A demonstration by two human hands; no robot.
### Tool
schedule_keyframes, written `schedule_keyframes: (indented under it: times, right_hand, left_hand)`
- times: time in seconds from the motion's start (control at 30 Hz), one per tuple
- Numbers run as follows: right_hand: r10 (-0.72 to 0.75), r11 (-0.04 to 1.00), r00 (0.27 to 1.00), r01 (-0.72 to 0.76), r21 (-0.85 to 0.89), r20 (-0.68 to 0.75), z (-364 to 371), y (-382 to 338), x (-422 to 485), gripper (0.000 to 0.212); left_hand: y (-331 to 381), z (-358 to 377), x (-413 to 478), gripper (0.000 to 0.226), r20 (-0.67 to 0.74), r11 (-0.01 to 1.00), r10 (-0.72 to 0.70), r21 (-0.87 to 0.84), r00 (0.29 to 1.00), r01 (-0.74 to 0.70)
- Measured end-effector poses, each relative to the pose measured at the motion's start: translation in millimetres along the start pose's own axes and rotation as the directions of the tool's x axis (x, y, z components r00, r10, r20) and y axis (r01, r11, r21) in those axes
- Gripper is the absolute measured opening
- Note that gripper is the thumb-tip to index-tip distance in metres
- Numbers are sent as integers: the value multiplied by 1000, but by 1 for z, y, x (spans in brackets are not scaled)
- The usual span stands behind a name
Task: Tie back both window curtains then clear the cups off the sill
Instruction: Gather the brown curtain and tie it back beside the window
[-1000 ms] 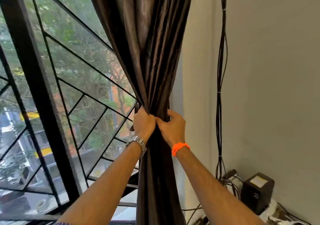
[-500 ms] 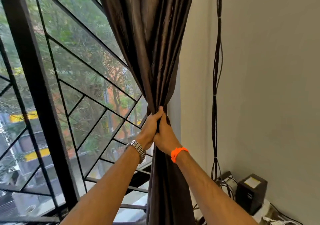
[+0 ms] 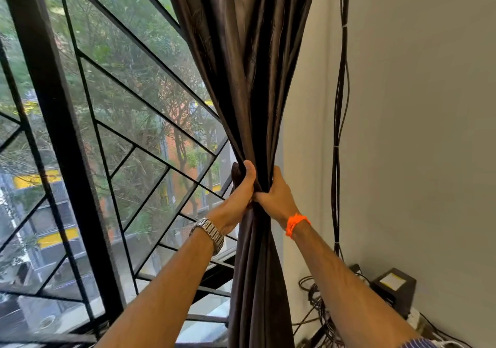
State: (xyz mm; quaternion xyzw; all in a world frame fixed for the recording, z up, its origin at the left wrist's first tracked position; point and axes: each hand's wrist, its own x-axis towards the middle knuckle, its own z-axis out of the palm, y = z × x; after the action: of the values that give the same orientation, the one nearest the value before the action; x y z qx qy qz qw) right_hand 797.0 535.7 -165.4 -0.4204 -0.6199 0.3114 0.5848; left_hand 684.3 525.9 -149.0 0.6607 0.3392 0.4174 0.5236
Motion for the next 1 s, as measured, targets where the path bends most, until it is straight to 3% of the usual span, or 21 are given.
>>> schedule_keyframes:
  times: [0.1, 0.2, 0.33, 0.37, 0.43, 0.5, 0.57, 0.67, 0.83, 0.9, 1.0]
  right_hand:
    - [-9, 1000, 987, 12, 21, -161, 10, -8, -1, 56]
    - [-29, 1000, 982, 29, -2, -186, 16, -7, -1, 52]
    - [-23, 997, 974, 7, -74, -227, 11, -6, 5, 39]
    - [-12, 995, 972, -13, -102, -236, 9, -6, 8, 34]
    - [23, 989, 973, -57, -139, -231, 5, -5, 13, 27]
    - [65, 985, 976, -96, -146, -207, 4, -4, 15, 23]
    - [83, 983, 977, -112, -145, -197, 7, -3, 15, 23]
    - [109, 987, 976, -129, -93, -189, 9, -3, 15, 25]
    - [153, 986, 974, -163, -44, -167, 4, -6, 11, 28]
    - [165, 984, 974, -173, -36, -158, 1, -6, 10, 30]
    - [176, 983, 975, -183, -36, -134, -1, -8, 8, 33]
  left_hand:
    - [-1, -2, 0, 92, 35, 1000, -16, -23, 999, 17]
    - [-1, -7, 0, 88, 49, 1000, -20, 4, 999, 20]
    - [7, -30, -13, 47, 58, 997, -34, 76, 998, 30]
    - [9, -36, -16, 38, 2, 996, -20, 84, 1000, 20]
    - [7, -44, -18, 24, -264, 999, 31, 44, 964, -20]
    - [-1, -49, -14, 15, -536, 998, 65, 34, 842, -55]
    - [-6, -51, -9, 28, -626, 984, 116, 176, 771, -5]
    - [-9, -51, -5, 55, -619, 903, 221, 422, 754, 82]
    - [-7, -59, -7, 49, -660, 829, 288, 534, 694, 163]
    - [-4, -62, -9, 36, -661, 846, 246, 503, 709, 175]
    - [6, -60, -13, 28, -535, 964, -35, 205, 844, 170]
